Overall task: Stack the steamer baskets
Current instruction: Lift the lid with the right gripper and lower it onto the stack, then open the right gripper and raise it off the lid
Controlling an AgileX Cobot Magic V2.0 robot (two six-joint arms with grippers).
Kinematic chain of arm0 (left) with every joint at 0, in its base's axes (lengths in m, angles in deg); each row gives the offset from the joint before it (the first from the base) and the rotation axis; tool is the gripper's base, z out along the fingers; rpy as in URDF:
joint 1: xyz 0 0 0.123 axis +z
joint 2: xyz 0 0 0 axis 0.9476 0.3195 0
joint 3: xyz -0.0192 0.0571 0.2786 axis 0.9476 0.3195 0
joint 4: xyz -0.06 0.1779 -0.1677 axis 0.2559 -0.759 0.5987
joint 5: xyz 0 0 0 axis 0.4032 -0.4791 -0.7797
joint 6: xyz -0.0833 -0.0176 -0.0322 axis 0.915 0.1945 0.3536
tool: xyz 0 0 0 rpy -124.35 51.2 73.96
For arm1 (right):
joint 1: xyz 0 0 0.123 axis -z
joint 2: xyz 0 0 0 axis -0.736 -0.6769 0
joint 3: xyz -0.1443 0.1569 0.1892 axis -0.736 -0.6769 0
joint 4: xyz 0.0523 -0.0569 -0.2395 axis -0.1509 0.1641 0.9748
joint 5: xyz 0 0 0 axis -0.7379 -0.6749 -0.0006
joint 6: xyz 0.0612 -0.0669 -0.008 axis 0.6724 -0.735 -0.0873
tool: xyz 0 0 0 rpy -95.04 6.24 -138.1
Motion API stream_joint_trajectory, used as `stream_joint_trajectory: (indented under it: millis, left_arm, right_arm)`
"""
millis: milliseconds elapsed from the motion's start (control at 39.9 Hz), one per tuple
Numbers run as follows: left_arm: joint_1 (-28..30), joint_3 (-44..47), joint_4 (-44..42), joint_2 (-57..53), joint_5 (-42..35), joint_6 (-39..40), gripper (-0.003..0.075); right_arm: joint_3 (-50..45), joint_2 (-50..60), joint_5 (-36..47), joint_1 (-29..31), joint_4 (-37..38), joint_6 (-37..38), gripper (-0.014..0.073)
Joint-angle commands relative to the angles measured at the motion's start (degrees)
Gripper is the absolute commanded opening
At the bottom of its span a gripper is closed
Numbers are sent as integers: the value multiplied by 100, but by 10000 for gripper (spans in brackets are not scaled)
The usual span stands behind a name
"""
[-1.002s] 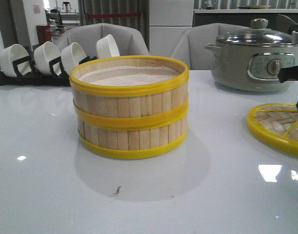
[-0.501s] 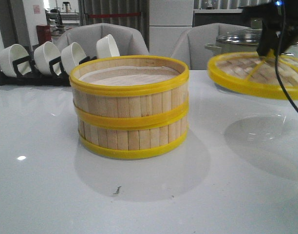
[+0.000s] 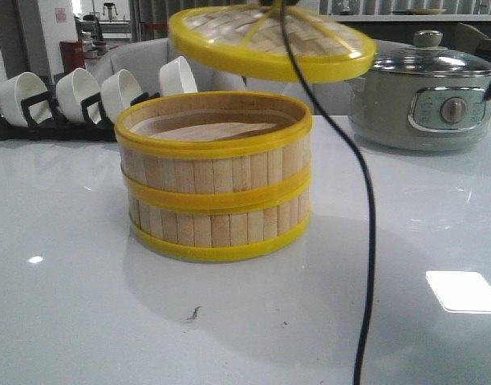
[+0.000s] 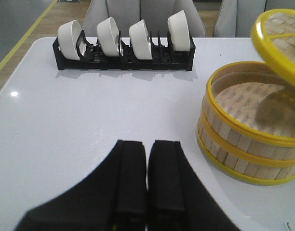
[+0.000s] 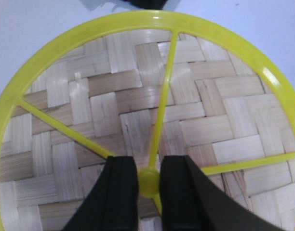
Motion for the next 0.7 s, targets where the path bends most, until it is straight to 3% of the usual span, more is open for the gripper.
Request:
stream_joint_trajectory:
  millis: [0,676]
  left_arm:
    - [-37,-164,-5,32,-482,60,85]
    - [-37,-164,-5,32,-482,60,85]
  right_arm:
    - [467,34,255,-267,9,-6,27]
    - [711,-614,78,-509,9,-6,27]
